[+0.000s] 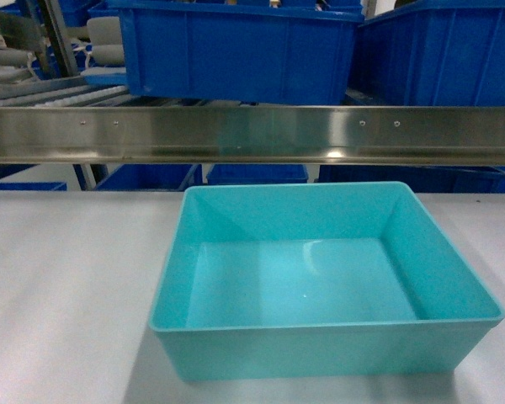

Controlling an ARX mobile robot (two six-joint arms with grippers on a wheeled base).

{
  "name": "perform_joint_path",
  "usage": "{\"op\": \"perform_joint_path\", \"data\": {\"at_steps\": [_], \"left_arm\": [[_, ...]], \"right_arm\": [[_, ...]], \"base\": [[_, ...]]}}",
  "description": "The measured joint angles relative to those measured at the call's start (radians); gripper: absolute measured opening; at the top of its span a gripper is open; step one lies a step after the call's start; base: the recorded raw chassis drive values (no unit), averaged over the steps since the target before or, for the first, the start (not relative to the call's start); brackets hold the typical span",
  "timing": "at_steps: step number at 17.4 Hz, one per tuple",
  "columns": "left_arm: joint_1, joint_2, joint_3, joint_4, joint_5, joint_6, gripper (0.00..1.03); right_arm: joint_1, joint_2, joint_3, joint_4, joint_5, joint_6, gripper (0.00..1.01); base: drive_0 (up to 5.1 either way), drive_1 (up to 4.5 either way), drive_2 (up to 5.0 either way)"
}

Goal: Organize blue bins on left shelf correctly

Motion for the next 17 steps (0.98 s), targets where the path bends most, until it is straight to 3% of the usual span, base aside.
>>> {"op": "perform_joint_path", "data": {"at_steps": [1, 2, 4, 10, 11, 13, 14, 15, 17], "left_arm": [[-0.154, 0.333, 0.146, -0.014, -0.042, -0.022, 0.98], [-0.176, 0.412, 0.183, -0.044, -0.035, -0.037, 0.98], [-0.194, 0.477, 0.212, -0.046, -0.06, -0.033, 0.98], [-0.198, 0.475, 0.212, -0.046, -0.064, -0.029, 0.98], [-0.218, 0.494, 0.219, -0.043, -0.094, -0.041, 0.98], [-0.381, 0.722, 0.367, 0.027, -0.217, -0.144, 0.98], [-0.431, 0.825, 0.436, 0.04, -0.241, -0.191, 0.98], [-0.461, 0.905, 0.491, 0.016, -0.245, -0.219, 0.98], [-0.496, 1.029, 0.575, -0.063, -0.322, -0.247, 0.98]], "right_arm": [[0.052, 0.331, 0.146, 0.029, 0.016, 0.017, 0.98], [0.067, 0.432, 0.193, 0.008, 0.005, 0.046, 0.98], [0.089, 0.543, 0.272, -0.079, -0.013, 0.068, 0.98], [0.097, 0.54, 0.274, -0.084, -0.019, 0.08, 0.98], [0.061, 0.562, 0.29, -0.124, -0.076, 0.084, 0.98], [-0.066, 0.734, 0.405, -0.072, -0.15, 0.013, 0.98], [-0.096, 0.814, 0.477, -0.072, -0.171, -0.023, 0.98], [-0.1, 0.888, 0.531, -0.055, -0.172, -0.058, 0.98], [-0.102, 0.997, 0.606, -0.142, -0.23, -0.084, 0.98]], "base": [[0.0, 0.0, 0.0], [0.0, 0.0, 0.0], [0.0, 0.0, 0.0], [0.0, 0.0, 0.0], [0.0, 0.0, 0.0], [0.0, 0.0, 0.0], [0.0, 0.0, 0.0], [0.0, 0.0, 0.0], [0.0, 0.0, 0.0]]}}
